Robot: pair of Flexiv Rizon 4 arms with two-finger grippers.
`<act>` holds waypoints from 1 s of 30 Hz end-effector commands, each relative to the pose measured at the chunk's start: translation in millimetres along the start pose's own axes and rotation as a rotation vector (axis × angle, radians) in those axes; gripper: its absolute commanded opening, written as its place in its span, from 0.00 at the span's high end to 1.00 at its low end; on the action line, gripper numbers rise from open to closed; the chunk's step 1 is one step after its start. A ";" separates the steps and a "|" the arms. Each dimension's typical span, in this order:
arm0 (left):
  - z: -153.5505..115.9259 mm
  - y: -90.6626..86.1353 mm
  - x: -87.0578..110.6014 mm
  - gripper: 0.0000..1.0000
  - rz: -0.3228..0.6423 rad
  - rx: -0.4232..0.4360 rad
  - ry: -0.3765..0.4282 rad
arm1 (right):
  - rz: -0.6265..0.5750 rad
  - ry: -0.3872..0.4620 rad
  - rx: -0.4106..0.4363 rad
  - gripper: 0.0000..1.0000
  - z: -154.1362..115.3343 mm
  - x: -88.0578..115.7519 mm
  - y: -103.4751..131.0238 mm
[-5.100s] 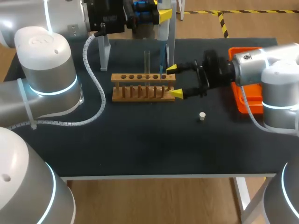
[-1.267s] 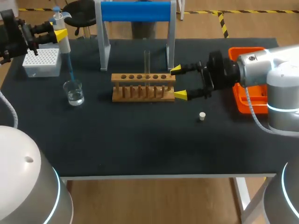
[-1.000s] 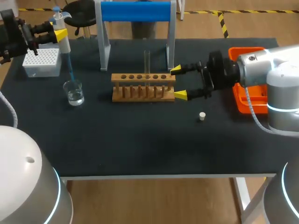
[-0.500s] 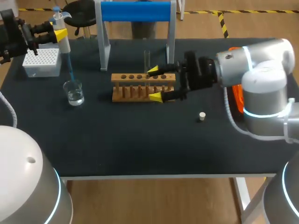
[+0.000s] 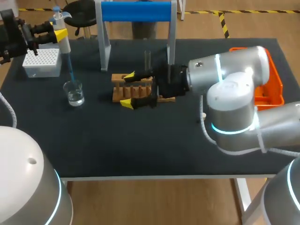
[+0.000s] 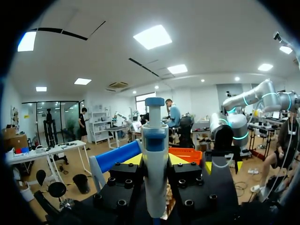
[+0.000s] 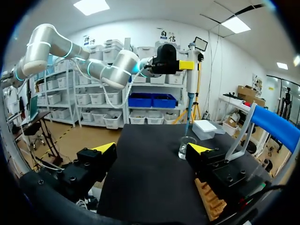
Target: Invert the test tube, pick up the pipette, mount the tip to pipette, aspirate from beaker and dispense into the tube, eject the tip, return the pipette, and cap with the stopper.
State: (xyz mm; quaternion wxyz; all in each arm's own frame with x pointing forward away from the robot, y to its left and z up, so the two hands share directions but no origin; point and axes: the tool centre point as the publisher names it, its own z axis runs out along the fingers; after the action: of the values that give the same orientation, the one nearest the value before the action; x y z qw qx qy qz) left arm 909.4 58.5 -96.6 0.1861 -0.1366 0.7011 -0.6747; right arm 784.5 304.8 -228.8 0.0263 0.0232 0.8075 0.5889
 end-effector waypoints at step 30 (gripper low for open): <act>-0.2 0.4 -0.1 1.00 0.001 0.002 0.002 | 0.052 -0.343 0.082 0.00 91.9 -36.1 -45.5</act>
State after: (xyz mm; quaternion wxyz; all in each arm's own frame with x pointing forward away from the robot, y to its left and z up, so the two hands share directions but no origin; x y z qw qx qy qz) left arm 909.7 58.3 -96.7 0.1861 -0.1365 0.7009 -0.6749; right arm 825.1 361.7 -293.5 0.1078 0.1182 0.8199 0.5498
